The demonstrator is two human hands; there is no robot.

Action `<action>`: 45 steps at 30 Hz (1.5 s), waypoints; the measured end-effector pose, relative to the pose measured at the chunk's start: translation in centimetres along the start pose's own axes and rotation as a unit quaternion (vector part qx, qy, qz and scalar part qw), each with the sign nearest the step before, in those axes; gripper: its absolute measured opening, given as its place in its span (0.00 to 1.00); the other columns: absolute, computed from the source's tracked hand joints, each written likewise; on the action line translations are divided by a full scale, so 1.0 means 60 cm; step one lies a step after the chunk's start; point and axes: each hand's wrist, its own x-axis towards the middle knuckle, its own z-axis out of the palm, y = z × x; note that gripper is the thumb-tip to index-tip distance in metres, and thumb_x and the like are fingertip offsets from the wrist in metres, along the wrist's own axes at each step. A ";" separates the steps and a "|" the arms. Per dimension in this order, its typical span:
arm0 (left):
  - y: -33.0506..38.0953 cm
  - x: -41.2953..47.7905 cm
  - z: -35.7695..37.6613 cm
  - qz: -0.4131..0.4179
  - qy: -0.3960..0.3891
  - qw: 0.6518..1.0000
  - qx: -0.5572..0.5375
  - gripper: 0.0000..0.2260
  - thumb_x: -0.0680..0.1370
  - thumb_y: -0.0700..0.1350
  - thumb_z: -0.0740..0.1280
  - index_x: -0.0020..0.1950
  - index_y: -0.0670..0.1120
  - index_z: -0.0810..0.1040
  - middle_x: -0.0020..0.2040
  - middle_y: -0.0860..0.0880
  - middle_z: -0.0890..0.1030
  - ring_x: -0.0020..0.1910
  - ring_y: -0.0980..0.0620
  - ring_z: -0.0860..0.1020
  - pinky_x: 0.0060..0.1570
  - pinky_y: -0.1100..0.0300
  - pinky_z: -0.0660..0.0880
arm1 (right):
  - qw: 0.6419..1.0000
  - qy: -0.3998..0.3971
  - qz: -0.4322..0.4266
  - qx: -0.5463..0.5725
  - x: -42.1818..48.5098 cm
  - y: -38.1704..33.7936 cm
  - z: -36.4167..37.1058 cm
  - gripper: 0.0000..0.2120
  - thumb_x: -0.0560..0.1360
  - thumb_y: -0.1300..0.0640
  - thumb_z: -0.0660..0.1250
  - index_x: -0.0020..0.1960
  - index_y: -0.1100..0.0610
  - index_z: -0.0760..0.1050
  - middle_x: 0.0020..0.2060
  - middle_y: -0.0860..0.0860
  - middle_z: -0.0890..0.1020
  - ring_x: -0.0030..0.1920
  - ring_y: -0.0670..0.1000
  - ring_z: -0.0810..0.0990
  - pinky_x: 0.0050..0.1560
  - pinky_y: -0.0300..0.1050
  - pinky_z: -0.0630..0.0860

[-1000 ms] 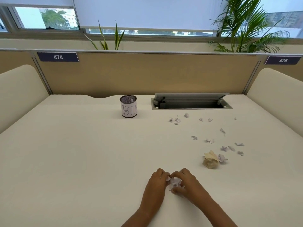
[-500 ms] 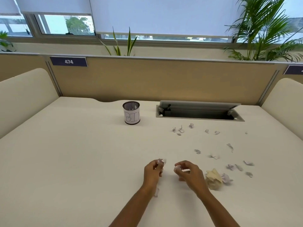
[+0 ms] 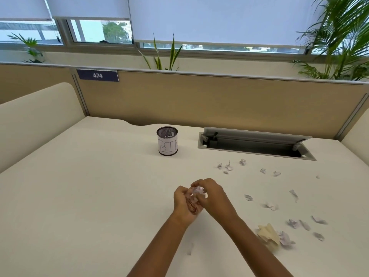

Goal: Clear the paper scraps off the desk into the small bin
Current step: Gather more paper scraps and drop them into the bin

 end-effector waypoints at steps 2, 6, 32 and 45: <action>0.003 0.011 -0.004 -0.008 0.016 1.000 0.012 0.19 0.79 0.48 0.51 0.38 0.41 0.76 0.25 0.44 0.82 0.26 0.49 0.81 0.27 0.65 0.78 | 1.000 -0.022 -0.012 -0.009 0.008 -0.005 0.006 0.13 0.76 0.61 0.61 0.59 0.53 0.75 0.58 0.52 0.77 0.56 0.49 0.76 0.52 0.36 0.71; 0.011 0.027 -0.003 -0.032 0.019 0.999 -0.014 0.18 0.80 0.48 0.53 0.39 0.41 0.75 0.23 0.44 0.81 0.21 0.49 0.82 0.24 0.64 0.79 | 0.999 -0.031 -0.031 -0.001 0.020 -0.007 0.014 0.16 0.75 0.63 0.62 0.59 0.49 0.75 0.59 0.48 0.77 0.57 0.45 0.75 0.53 0.33 0.68; 0.337 0.196 0.184 0.152 0.134 0.969 0.142 0.11 0.81 0.39 0.51 0.53 0.39 0.72 0.55 0.42 0.72 0.45 0.46 0.75 0.48 0.62 0.75 | 0.970 0.091 -0.006 -0.227 0.004 0.109 0.071 0.36 0.79 0.41 0.40 0.38 0.56 0.83 0.40 0.56 0.86 0.42 0.57 0.85 0.31 0.48 0.81; 0.337 0.191 0.189 0.165 0.115 0.939 0.278 0.11 0.79 0.35 0.54 0.60 0.38 0.69 0.64 0.40 0.65 0.62 0.40 0.65 0.67 0.46 0.66 | 0.984 0.059 0.023 -0.167 0.001 0.112 0.071 0.32 0.80 0.44 0.43 0.42 0.56 0.83 0.47 0.54 0.85 0.49 0.54 0.84 0.39 0.44 0.81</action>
